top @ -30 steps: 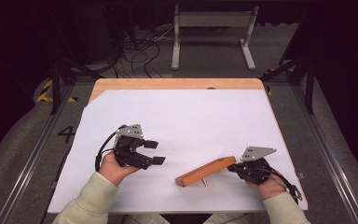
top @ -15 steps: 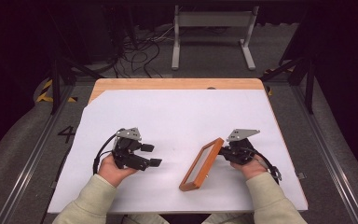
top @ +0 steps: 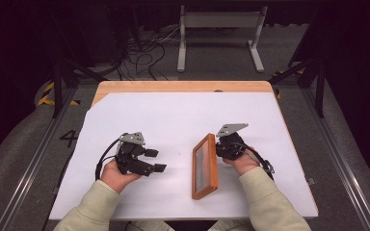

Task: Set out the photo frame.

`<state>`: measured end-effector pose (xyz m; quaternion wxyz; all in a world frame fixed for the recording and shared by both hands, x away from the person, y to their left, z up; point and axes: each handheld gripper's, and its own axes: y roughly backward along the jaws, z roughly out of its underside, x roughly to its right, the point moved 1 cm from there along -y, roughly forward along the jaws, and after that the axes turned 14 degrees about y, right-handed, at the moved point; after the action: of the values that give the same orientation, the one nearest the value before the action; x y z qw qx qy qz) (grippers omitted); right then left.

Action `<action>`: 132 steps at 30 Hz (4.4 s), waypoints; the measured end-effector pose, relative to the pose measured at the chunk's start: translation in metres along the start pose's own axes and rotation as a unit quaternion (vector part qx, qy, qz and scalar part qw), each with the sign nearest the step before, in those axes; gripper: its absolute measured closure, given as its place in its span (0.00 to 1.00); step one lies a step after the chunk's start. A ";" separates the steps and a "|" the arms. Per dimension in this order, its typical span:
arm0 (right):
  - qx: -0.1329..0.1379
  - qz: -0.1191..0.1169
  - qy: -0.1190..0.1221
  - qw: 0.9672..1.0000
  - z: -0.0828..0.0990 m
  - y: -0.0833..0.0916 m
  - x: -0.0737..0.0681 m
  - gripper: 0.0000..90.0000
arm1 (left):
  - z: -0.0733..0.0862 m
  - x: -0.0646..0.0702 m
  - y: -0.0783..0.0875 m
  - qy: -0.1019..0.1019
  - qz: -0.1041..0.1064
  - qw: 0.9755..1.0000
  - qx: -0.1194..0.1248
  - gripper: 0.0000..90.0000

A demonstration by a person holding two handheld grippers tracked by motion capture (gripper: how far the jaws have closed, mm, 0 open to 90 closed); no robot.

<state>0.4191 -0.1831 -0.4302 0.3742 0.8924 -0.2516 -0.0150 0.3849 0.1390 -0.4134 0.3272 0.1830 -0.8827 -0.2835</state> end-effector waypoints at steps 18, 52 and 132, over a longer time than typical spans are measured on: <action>-0.020 0.036 0.011 0.999 -0.013 0.004 0.006 0.91 | 0.002 0.000 0.003 0.001 -0.005 1.000 0.008 0.32; -0.095 -0.046 -0.168 0.980 -0.053 0.050 -0.038 0.49 | 0.011 -0.007 0.012 -0.001 -0.043 0.999 0.032 0.33; -0.179 -0.179 0.153 0.955 -0.136 0.034 0.013 0.78 | 0.057 -0.020 0.052 0.057 -0.094 0.992 0.063 0.33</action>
<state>0.4446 -0.1196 -0.3078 0.5533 0.8327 -0.0203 0.0099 0.3534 0.2108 -0.4261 0.3364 0.3013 -0.8577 -0.2458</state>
